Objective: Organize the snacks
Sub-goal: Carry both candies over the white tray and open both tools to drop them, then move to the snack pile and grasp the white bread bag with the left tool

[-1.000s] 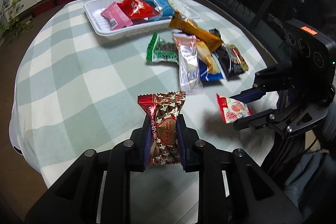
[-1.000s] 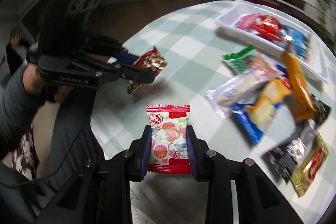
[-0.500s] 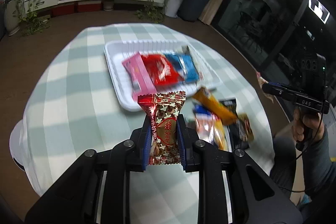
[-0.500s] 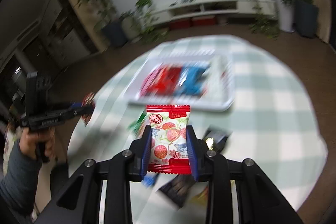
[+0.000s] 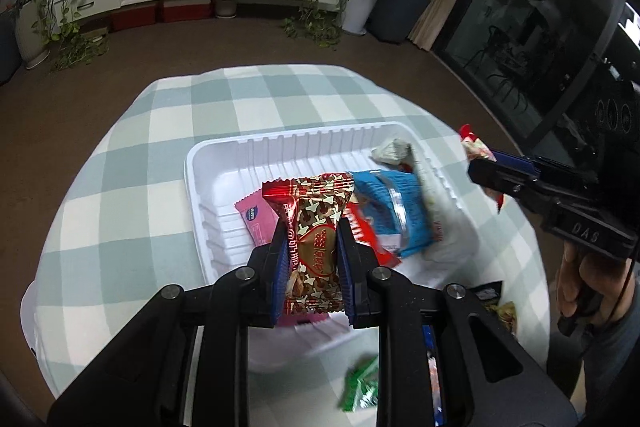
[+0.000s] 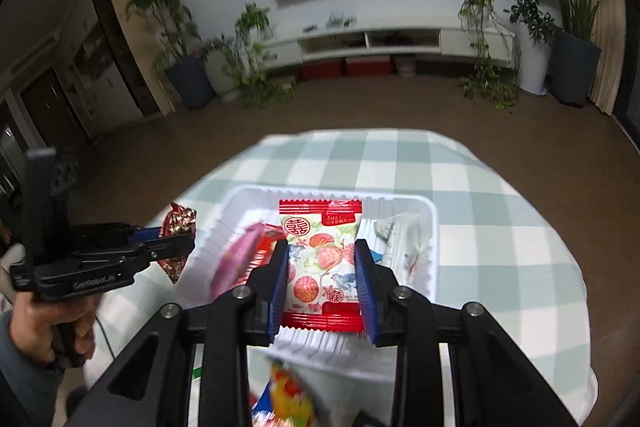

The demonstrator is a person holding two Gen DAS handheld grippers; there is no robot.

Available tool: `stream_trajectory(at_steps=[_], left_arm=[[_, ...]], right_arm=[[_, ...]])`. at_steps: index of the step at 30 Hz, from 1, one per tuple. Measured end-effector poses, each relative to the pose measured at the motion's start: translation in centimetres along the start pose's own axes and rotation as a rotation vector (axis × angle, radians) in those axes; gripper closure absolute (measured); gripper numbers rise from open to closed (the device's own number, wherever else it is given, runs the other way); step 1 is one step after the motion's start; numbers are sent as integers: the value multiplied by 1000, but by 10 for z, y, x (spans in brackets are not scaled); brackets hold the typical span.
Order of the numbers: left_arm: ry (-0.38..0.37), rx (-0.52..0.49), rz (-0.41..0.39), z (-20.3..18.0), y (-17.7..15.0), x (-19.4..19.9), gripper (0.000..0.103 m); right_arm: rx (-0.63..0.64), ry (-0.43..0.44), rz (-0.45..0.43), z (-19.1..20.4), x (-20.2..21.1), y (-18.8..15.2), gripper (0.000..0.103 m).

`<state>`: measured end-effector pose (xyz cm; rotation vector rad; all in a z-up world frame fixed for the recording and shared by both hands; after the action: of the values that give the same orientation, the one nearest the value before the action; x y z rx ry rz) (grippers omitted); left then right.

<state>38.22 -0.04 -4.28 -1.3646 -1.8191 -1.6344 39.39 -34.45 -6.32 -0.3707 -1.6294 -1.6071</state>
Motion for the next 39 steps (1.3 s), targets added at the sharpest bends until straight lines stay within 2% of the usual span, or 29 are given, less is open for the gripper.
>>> stream_trajectory(at_steps=[4,9,20,23,25,31,39], left_arm=[[25,12,20,10,-9,-28,83],[55,9,28,17,-15,-47,83],[86,14,27,21,-18,-58,80],[102,22,28,25,-21,-59,72],[107,32,23,28,-22,-57,54],[117,38,2,29,-25,-49,43],[112,37,-48,19,-29,-17,32]], right_arm=[[20,-72,56,-8,-37,-11,69],[36,-116,81,-14,-50,-21,69],[30,-125,113,-19,-61,-29,67],[29,-122,113,-19,-62,-30,65],[34,-121,113,-19,-62,-30,64],[43,-126,113,-17,-61,-30,60],[22,-123,66,-19,-34,-27,40]])
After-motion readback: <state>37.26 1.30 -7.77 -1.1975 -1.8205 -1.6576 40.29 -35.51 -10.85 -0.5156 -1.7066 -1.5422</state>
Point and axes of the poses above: each gripper's, at about its wrist camera, not at the fingertips, and x roughly against the way its jaws point, z to its left, y to its top, the point moved 8 cm from there along -x, roughly the way its jaws point, and after that the axes turned 3 degrees about x, right-handed, at the moved point
